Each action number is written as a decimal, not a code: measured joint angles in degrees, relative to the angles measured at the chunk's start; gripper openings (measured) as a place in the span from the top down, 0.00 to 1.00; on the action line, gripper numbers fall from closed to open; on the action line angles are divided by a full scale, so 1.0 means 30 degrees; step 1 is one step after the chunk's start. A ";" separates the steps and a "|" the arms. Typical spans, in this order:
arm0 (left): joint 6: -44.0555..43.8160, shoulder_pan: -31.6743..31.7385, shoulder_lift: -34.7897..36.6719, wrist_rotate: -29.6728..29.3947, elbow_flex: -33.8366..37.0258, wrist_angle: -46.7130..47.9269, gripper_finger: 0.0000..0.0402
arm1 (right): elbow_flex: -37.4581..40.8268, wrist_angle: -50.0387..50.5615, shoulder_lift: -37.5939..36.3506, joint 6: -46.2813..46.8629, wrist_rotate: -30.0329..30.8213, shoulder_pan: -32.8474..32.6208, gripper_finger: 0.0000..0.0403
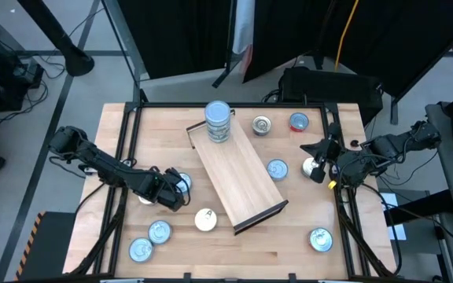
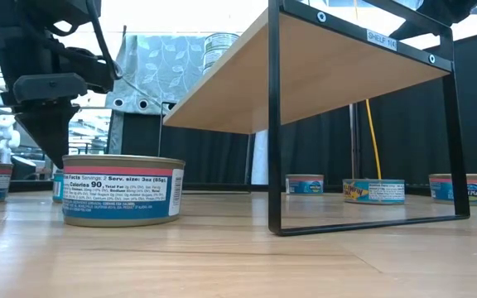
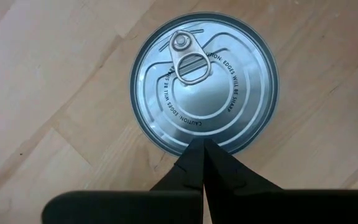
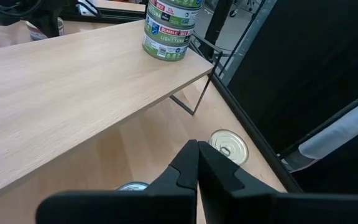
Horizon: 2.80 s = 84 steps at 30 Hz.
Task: Stack canned seafood by type on shelf
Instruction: Put the top left light blue tuna can on the shelf
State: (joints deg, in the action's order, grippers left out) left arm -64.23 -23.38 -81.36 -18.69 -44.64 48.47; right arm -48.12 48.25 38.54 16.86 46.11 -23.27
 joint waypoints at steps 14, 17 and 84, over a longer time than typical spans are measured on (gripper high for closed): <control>-0.0637 -0.0393 -0.0015 -0.0024 0.0015 -0.0166 1.00 | 0.0000 0.0000 0.0000 0.0000 0.0006 0.0000 1.00; -0.0867 -0.0393 -0.0015 -0.0385 0.0015 -0.0153 1.00 | 0.0000 0.0000 0.0000 -0.0005 0.0006 0.0000 1.00; -0.5380 -0.3009 -0.0976 0.1225 0.2116 -0.2997 1.00 | -0.0007 0.0007 0.0000 -0.0058 -0.0993 -0.0007 1.00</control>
State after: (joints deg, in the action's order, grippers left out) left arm -80.37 -32.40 -84.29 -15.02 -38.30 39.48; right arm -48.14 48.27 38.54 16.69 43.13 -23.29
